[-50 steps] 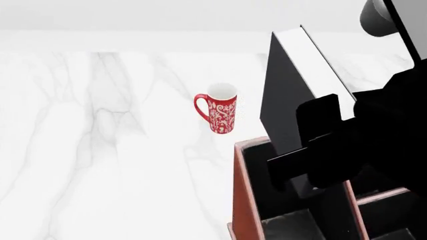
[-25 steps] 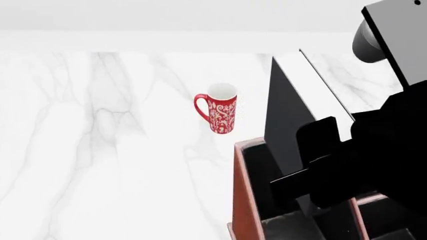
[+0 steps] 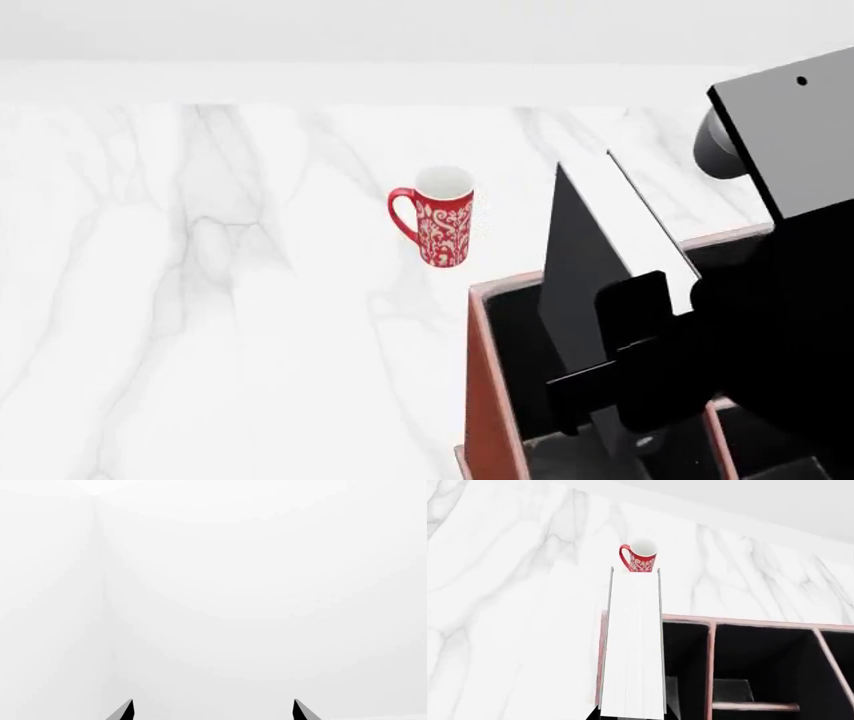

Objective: Pick up the book and place it in the left compartment of the caddy.

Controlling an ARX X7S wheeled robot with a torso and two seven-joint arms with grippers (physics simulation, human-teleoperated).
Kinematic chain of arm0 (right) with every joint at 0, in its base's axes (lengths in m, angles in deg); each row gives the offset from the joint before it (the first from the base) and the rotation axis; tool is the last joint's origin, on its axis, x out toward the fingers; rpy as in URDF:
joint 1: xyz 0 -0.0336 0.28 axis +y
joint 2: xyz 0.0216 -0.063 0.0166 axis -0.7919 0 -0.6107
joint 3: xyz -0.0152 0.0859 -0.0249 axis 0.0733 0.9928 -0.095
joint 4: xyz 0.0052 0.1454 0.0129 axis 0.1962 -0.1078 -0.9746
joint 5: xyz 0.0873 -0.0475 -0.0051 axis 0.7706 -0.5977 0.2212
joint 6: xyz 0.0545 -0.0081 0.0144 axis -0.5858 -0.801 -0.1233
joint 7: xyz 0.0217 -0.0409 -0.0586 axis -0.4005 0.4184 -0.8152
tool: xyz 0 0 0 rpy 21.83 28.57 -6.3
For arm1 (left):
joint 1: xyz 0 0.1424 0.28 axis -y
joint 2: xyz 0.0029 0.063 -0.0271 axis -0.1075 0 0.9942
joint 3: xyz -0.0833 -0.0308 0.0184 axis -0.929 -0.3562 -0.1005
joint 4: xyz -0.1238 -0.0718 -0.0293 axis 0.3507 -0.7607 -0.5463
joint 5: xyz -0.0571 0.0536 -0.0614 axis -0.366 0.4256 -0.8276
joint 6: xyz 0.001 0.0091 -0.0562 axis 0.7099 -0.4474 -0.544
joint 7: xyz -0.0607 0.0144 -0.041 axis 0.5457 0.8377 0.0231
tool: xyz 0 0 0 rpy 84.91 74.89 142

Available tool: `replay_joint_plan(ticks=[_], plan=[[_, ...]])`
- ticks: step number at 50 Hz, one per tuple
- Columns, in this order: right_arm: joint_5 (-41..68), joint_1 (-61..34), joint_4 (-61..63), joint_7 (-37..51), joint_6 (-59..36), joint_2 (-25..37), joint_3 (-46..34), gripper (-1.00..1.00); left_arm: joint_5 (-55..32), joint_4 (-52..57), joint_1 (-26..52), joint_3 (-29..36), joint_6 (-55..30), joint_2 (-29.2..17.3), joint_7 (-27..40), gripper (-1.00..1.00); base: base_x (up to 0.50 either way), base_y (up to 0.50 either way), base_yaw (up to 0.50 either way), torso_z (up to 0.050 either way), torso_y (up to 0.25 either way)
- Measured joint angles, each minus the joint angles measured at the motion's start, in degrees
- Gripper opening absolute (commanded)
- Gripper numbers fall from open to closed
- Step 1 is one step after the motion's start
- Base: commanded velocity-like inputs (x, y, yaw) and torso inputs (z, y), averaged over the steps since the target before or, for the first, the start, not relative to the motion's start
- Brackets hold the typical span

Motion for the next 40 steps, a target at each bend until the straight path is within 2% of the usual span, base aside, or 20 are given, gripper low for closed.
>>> replay_joint_plan(ticks=[40], plan=[[-12.9,12.5,-1.2,-7.4,6.4,0.0,-0.5,-1.0,-0.4,0.2,-0.2,-0.5,-0.2,-0.1,0.1,1.0,0.0,0.0,0.0,0.0,0.001]])
